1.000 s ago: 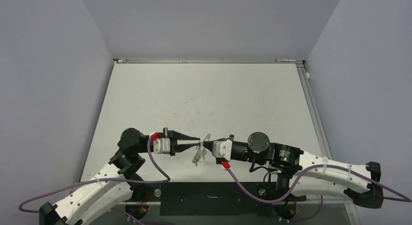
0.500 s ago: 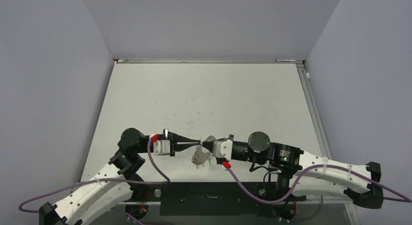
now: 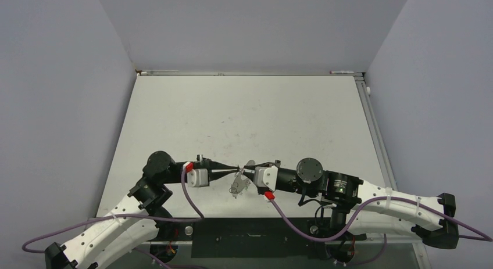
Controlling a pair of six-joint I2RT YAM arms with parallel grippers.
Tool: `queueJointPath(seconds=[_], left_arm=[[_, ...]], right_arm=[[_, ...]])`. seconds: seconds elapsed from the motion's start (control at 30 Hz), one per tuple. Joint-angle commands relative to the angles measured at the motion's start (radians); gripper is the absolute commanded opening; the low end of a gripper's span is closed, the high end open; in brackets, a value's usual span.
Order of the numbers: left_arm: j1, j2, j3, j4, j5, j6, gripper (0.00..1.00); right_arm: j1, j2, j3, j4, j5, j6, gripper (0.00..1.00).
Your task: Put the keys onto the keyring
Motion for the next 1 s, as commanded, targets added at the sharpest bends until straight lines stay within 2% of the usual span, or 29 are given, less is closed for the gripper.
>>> queueJointPath(seconds=[0.0, 0.13, 0.17, 0.2, 0.3, 0.4, 0.53, 0.97], left_arm=[[0.001, 0.014, 0.055, -0.096, -0.04, 0.065, 0.0], [0.001, 0.015, 0.062, -0.121, -0.065, 0.088, 0.0], [0.002, 0.016, 0.063, -0.125, -0.071, 0.092, 0.0], [0.001, 0.016, 0.063, -0.128, -0.076, 0.093, 0.0], [0.001, 0.019, 0.063, -0.134, -0.079, 0.099, 0.0], [0.001, 0.025, 0.066, -0.14, -0.082, 0.105, 0.0], [0.001, 0.025, 0.067, -0.145, -0.094, 0.109, 0.0], [-0.006, 0.023, 0.069, -0.161, -0.14, 0.121, 0.0]], right_arm=[[-0.002, 0.001, 0.031, 0.038, 0.071, 0.007, 0.24], [0.0, 0.035, 0.081, -0.04, 0.096, 0.009, 0.38], [-0.001, 0.042, 0.094, -0.061, 0.103, 0.011, 0.48], [-0.001, 0.05, 0.107, -0.078, 0.11, 0.015, 0.53], [0.005, 0.067, 0.134, -0.117, 0.129, 0.017, 0.58], [0.011, 0.077, 0.145, -0.126, 0.137, 0.017, 0.58], [0.02, 0.104, 0.155, -0.138, 0.14, 0.018, 0.5], [0.023, 0.217, 0.204, -0.145, 0.144, 0.032, 0.36]])
